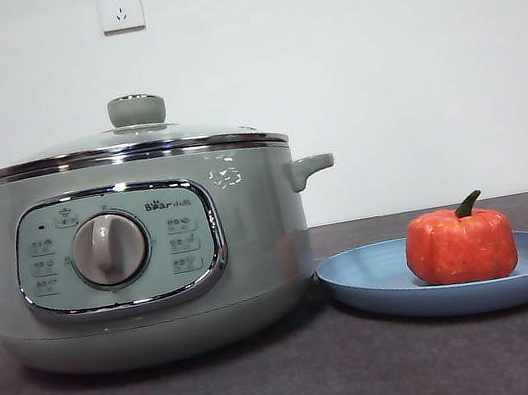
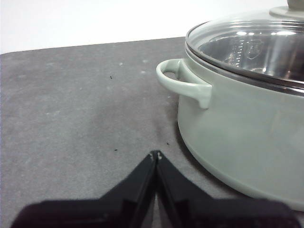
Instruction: Take the pumpkin out from the steamer,put the pumpkin in the blue plate,close the lid
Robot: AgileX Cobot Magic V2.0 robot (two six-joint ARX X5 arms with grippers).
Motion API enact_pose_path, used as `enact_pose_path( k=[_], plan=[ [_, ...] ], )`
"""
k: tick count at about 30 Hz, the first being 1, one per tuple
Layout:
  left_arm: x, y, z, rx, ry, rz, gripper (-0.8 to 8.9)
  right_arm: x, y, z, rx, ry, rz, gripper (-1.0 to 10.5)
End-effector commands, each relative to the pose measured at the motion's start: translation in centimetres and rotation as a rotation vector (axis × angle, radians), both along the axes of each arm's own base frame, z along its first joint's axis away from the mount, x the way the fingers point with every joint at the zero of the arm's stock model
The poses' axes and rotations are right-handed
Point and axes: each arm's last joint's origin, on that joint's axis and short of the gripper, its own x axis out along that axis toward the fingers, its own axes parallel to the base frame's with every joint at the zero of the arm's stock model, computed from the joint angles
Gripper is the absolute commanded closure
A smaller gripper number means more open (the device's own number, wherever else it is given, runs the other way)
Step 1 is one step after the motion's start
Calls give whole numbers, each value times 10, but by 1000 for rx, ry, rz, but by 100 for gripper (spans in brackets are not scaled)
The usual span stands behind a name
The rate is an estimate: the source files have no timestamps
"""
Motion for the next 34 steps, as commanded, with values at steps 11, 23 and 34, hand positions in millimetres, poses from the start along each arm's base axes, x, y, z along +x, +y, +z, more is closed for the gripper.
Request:
enact_pose_path(
  k=[11, 23, 34],
  plan=[
    [0, 0, -5, -10, 18, 8, 817, -11, -21, -2, -94, -124, -23, 958],
    [0, 0, -5, -10, 18, 7, 817, -20, -59, -90, -34, -193, -214, 958],
    [0, 0, -5, -10, 17, 7, 817, -20, -59, -124, -13, -163, -222, 957]
  ],
)
